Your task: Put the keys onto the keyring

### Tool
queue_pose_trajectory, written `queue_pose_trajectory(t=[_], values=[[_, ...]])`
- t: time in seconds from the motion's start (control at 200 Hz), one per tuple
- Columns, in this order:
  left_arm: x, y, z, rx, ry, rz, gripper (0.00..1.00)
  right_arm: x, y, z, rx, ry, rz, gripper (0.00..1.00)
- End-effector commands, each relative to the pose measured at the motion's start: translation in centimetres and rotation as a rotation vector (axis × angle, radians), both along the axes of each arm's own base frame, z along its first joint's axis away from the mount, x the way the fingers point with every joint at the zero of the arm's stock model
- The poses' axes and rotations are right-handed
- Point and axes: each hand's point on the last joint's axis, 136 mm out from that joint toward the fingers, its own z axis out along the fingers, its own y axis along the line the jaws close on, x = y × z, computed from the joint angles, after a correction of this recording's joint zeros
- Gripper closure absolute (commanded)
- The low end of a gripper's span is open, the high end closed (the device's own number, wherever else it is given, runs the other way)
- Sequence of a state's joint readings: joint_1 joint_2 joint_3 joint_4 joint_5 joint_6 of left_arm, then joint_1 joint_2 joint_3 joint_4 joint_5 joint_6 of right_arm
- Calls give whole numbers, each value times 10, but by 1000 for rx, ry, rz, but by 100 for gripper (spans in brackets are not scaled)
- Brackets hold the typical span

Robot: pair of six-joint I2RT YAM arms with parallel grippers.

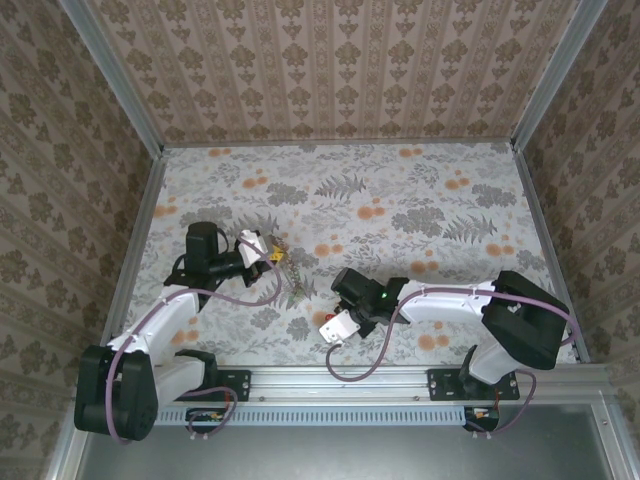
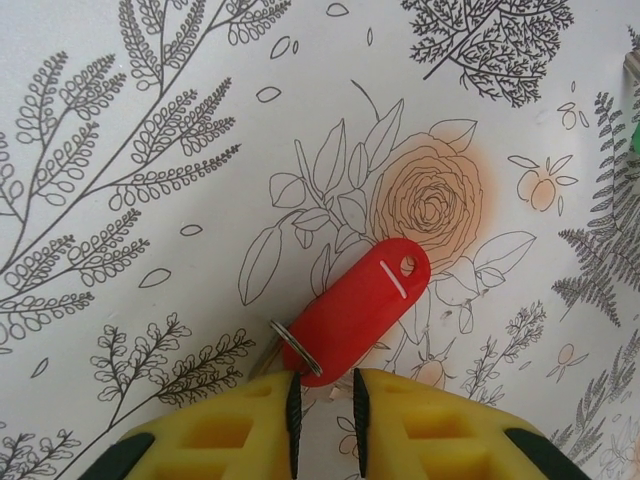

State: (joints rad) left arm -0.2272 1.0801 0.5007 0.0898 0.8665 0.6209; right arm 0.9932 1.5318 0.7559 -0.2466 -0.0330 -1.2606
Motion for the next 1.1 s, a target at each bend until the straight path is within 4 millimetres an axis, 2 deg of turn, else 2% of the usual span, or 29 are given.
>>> queue_pose_trajectory(t=[0.0,0.53,0.6,0.725,0.98,1.095], values=[[2,0,16,-13,-42,-10,100,-8,1,-3,-12,40,18,75],[2,0,16,-11,-43,-7,100,-13,1,-9,-53,70,38,74],[2,0,15,-10,-43,-8,100,-12,1,-9,-60,69,32,79],[2,0,15,-10,-42,-8,100,-10,0,-8,-62,63,22,80],[1,0,16,-4,-47,-14,100,-10,-3,-8,-66,63,7,90],[-1,0,17,-3,-56,-20,100,-6,5,3,-14,73,-49,95]])
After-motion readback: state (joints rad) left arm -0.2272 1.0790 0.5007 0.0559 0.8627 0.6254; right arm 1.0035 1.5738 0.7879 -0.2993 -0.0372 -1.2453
